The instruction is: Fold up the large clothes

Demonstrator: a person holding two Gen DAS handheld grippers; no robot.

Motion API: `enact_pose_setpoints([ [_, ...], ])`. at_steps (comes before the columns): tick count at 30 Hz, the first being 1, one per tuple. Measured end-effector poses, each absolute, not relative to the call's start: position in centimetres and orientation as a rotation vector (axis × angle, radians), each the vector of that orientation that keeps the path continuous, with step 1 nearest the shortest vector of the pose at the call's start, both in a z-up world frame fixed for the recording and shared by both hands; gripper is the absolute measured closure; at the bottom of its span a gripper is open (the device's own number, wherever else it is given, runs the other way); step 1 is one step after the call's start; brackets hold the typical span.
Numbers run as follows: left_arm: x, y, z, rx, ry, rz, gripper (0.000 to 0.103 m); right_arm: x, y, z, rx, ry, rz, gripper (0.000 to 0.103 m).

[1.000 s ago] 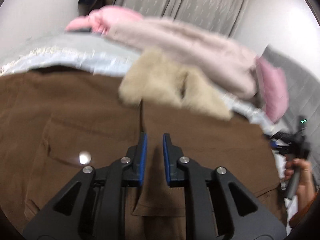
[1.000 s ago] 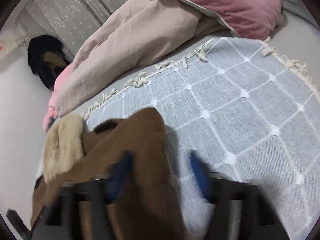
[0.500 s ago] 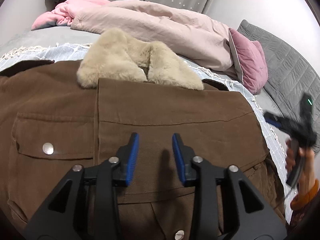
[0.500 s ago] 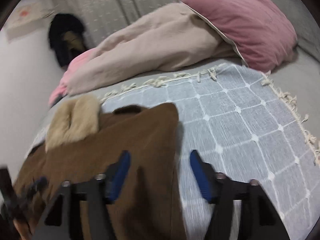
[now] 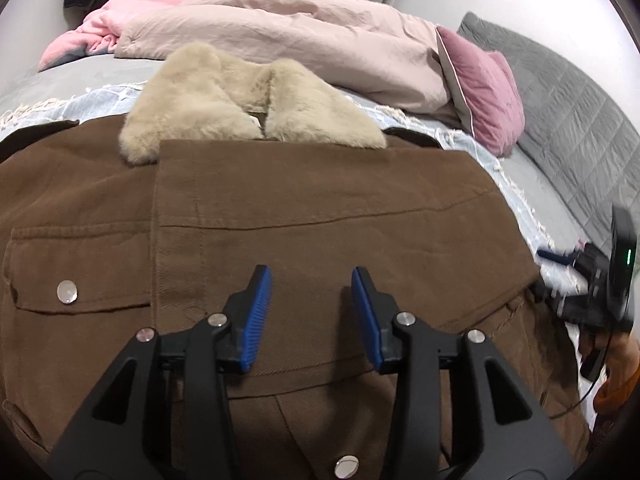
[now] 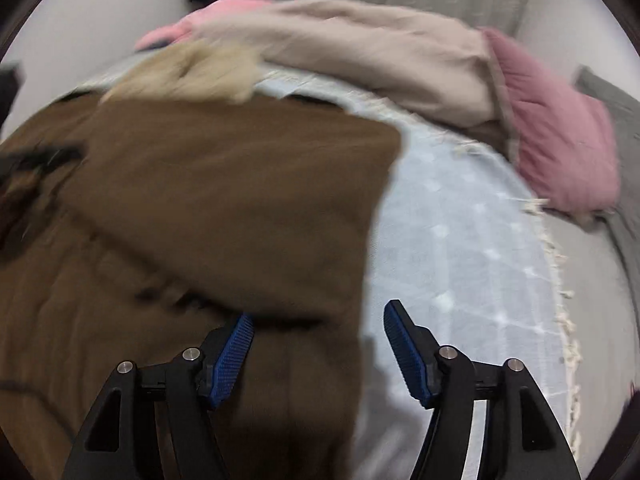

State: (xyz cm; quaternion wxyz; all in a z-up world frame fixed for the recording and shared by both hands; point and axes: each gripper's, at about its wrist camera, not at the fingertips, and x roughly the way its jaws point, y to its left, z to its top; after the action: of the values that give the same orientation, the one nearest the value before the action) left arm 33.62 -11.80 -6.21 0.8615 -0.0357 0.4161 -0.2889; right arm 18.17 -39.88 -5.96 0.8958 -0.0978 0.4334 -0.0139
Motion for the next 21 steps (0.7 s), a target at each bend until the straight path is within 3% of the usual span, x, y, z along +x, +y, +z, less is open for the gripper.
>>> enact_pose_setpoints([
  [9, 32.3, -14.1, -6.5, 0.152, 0.919, -0.609, 0.059, 17.5, -46.1, -7.5, 0.017, 1.02, -0.126, 0.036],
  [14, 32.9, -13.1, -6.0, 0.09, 0.917, -0.606, 0.059, 16.2, -43.4, -3.9, -0.052, 0.943, -0.101, 0.036],
  [21, 32.3, -14.0, -6.5, 0.144, 0.905, -0.597, 0.055, 18.5, -38.8, -1.3, 0.064, 0.88, 0.045, 0.036],
])
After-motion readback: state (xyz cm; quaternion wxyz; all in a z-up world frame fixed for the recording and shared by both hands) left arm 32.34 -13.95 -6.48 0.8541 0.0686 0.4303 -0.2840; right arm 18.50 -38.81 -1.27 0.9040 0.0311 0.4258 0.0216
